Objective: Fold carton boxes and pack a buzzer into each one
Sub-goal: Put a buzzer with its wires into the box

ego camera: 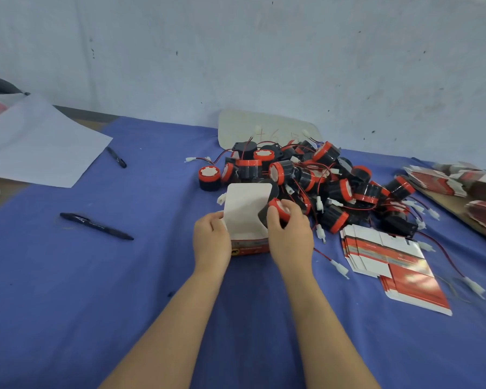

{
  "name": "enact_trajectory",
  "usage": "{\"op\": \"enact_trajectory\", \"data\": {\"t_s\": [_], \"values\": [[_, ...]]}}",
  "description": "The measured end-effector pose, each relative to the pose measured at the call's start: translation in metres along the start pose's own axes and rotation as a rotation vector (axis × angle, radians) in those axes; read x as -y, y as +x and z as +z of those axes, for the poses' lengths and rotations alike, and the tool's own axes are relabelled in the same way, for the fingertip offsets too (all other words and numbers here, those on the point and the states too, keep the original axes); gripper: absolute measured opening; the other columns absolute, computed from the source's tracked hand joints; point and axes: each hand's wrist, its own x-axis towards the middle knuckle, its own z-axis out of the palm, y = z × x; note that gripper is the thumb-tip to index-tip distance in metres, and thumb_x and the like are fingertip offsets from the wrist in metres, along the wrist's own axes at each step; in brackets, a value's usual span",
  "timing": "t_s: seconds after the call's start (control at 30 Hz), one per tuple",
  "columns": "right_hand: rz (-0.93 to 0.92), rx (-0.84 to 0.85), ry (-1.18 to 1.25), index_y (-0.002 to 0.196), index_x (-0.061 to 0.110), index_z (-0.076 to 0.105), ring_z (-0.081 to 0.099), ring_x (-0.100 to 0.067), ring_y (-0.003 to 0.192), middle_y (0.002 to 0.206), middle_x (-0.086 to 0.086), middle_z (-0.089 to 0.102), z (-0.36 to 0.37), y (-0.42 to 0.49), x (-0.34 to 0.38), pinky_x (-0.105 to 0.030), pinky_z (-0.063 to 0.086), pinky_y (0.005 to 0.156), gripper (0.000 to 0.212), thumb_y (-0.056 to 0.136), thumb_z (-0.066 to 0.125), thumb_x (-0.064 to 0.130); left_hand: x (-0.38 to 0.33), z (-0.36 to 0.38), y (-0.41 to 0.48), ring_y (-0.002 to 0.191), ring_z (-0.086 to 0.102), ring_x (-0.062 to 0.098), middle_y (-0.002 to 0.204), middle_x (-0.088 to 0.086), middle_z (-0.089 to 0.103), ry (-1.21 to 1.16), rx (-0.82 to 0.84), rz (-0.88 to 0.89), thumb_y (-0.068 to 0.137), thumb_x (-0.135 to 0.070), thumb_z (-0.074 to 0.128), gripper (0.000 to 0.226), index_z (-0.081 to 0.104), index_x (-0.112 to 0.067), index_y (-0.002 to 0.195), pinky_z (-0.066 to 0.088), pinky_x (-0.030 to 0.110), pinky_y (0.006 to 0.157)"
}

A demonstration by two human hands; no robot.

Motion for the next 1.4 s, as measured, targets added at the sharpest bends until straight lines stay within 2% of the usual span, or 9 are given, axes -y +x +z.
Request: {"op": "enact_trajectory", "data": {"t_s": [0.1, 0.2, 0.4, 0.63, 0.9, 1.0, 1.13, 1.23, 1.4], "values": [[0.066, 0.001, 0.116, 0.122, 0.027, 0.055, 0.054, -0.014, 0.096, 0.119, 0.0, 0.059, -0.004, 0.003, -0.003, -0.026, 0.037, 0.076, 0.029, 0.095, 0.048, 0.036, 0.005, -0.001, 0.0, 0.132, 0.036, 0.027, 0.146, 0.014, 0.04, 0.5, 0.033, 0.128, 0.102, -0.021, 0.026, 0.04, 0.055, -0.011, 0.127, 0.033, 0.039, 0.108], [-0.119, -0.017, -0.023, 0.123, 0.026, 0.054, 0.053, -0.013, 0.103, 0.122, 0.004, 0.054, 0.003, -0.008, 0.004, -0.021, 0.035, 0.078, 0.036, 0.088, 0.06, 0.034, 0.006, -0.003, -0.001, 0.111, 0.05, 0.03, 0.12, 0.012, 0.059, 0.72, 0.07, 0.201, 0.101, -0.024, 0.026, 0.036, 0.056, -0.009, 0.114, 0.036, 0.044, 0.099], [-0.253, 0.132, -0.092, 0.123, 0.023, 0.052, 0.054, -0.011, 0.108, 0.121, 0.008, 0.059, 0.014, -0.016, 0.007, -0.015, 0.036, 0.082, 0.045, 0.084, 0.068, 0.037, 0.002, -0.005, -0.003, 0.094, 0.055, 0.024, 0.105, 0.005, 0.058, 0.628, 0.076, 0.203, 0.102, -0.024, 0.026, 0.025, 0.048, -0.018, 0.092, 0.044, 0.043, 0.091], [-0.231, 0.218, -0.244, 0.11, 0.017, 0.055, 0.055, -0.014, 0.088, 0.098, 0.003, 0.064, 0.007, -0.009, 0.004, -0.025, 0.039, 0.07, 0.028, 0.094, 0.052, 0.04, 0.003, -0.003, 0.002, 0.097, 0.056, 0.024, 0.121, 0.008, 0.054, 0.465, 0.097, 0.152, 0.103, -0.024, 0.027, 0.035, 0.058, -0.012, 0.116, 0.047, 0.041, 0.09], [-0.289, 0.137, -0.634, 0.11, 0.019, 0.059, 0.039, -0.021, 0.114, 0.12, 0.002, 0.052, 0.01, -0.012, 0.008, -0.034, 0.026, 0.085, 0.027, 0.099, 0.038, 0.032, 0.003, -0.002, 0.004, 0.108, 0.054, 0.026, 0.127, 0.005, 0.05, 0.439, 0.141, 0.114, 0.091, -0.039, 0.052, 0.041, 0.054, -0.018, 0.126, 0.046, 0.046, 0.095], [-0.294, 0.136, -0.467, 0.105, 0.016, 0.065, 0.049, -0.02, 0.104, 0.109, -0.001, 0.06, 0.0, -0.009, 0.009, -0.03, 0.037, 0.082, 0.025, 0.098, 0.042, 0.022, 0.005, 0.0, 0.003, 0.109, 0.052, 0.024, 0.127, 0.005, 0.049, 0.409, 0.098, 0.152, 0.088, -0.037, 0.057, 0.042, 0.054, -0.015, 0.124, 0.047, 0.045, 0.093], [-0.149, -0.111, -0.158, 0.113, 0.014, 0.065, 0.049, -0.012, 0.092, 0.12, -0.002, 0.056, -0.028, 0.0, 0.011, -0.019, 0.033, 0.071, 0.026, 0.096, 0.045, 0.011, 0.004, 0.002, -0.003, 0.114, 0.041, 0.02, 0.12, -0.004, 0.04, 0.365, -0.036, 0.217, 0.081, -0.031, 0.069, 0.049, 0.046, -0.014, 0.121, 0.042, 0.035, 0.092], [-0.011, 0.042, -0.337, 0.115, 0.014, 0.063, 0.048, -0.013, 0.082, 0.119, -0.005, 0.06, -0.041, 0.007, 0.007, -0.026, 0.037, 0.071, 0.025, 0.096, 0.047, 0.016, 0.002, 0.003, -0.009, 0.109, 0.04, 0.02, 0.108, -0.006, 0.032, 0.479, -0.125, 0.335, 0.08, -0.03, 0.071, 0.046, 0.04, -0.015, 0.11, 0.041, 0.034, 0.091], [0.007, 0.209, -0.417, 0.091, 0.003, 0.068, 0.06, -0.022, 0.075, 0.091, -0.012, 0.07, -0.061, 0.008, 0.009, -0.03, 0.046, 0.06, 0.019, 0.092, 0.059, 0.021, 0.002, 0.008, -0.012, 0.128, 0.027, 0.023, 0.133, 0.005, 0.037, 0.674, -0.141, 0.485, 0.088, -0.021, 0.06, 0.014, 0.054, -0.017, 0.1, 0.025, 0.037, 0.106]]}}
